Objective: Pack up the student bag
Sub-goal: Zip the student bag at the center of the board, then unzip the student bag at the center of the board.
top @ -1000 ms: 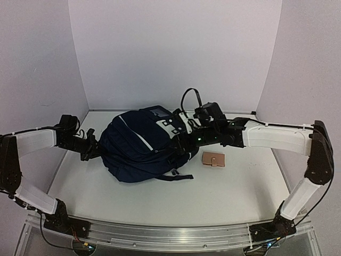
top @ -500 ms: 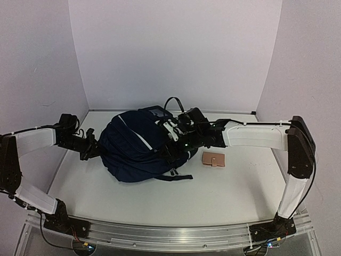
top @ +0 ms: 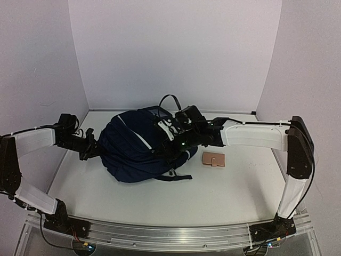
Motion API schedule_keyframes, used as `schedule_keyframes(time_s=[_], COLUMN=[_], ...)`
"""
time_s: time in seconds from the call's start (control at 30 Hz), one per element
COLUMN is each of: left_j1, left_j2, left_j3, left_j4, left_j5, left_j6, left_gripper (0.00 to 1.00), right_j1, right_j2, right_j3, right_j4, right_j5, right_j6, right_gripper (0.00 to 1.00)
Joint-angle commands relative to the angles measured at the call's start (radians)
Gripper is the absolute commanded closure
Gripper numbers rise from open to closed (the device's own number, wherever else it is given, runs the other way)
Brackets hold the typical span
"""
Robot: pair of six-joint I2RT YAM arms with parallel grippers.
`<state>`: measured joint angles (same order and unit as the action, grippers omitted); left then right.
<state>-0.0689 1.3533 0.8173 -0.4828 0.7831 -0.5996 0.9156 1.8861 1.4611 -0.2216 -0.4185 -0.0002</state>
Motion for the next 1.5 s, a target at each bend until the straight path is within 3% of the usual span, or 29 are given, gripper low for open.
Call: schedule_keyframes(time_s=[0.0,0.37,0.53,0.73,0.97,1.2,1.47], left_j1=[0.005,0.002,-0.009,-0.061,-0.221,-0.274,-0.425], left_j2=[-0.055,-0.094,-0.169,-0.262,-0.275,-0.239,-0.186], left_j3=[0.055,0.017,-0.027,-0.078,-0.091,-0.114,-0.107], left_j4=[0.056,0.088,0.123,0.183,0.244,0.366,0.422], left_j5=[0.059,0.054,-0.041,-0.13,-0.287,-0.245,-0.226], left_j6=[0.006,-0.031,-0.101,-0.179,-0.243,-0.242,-0.195], left_gripper=[1.0,1.0,1.0,1.0,1.0,1.0,1.0], right_j1=[0.045,0.089,0.132,0.192,0.277,0.287,0.278], right_j2=[0.039,0.01,-0.003,0.007,0.034,0.122,0.26], right_j3=[0.052,0.021,0.03,0.084,0.157,0.283,0.46], right_j4=[0.034,0.092,0.086,0.052,0.032,0.005,-0.021], right_j5=[0.056,0.222,0.267,0.326,0.367,0.418,0.521], right_j6=[0.023,0.09,0.148,0.305,0.487,0.649,0.789], right_gripper=[0.55,0.9,0.99,1.0,1.0,1.0,1.0])
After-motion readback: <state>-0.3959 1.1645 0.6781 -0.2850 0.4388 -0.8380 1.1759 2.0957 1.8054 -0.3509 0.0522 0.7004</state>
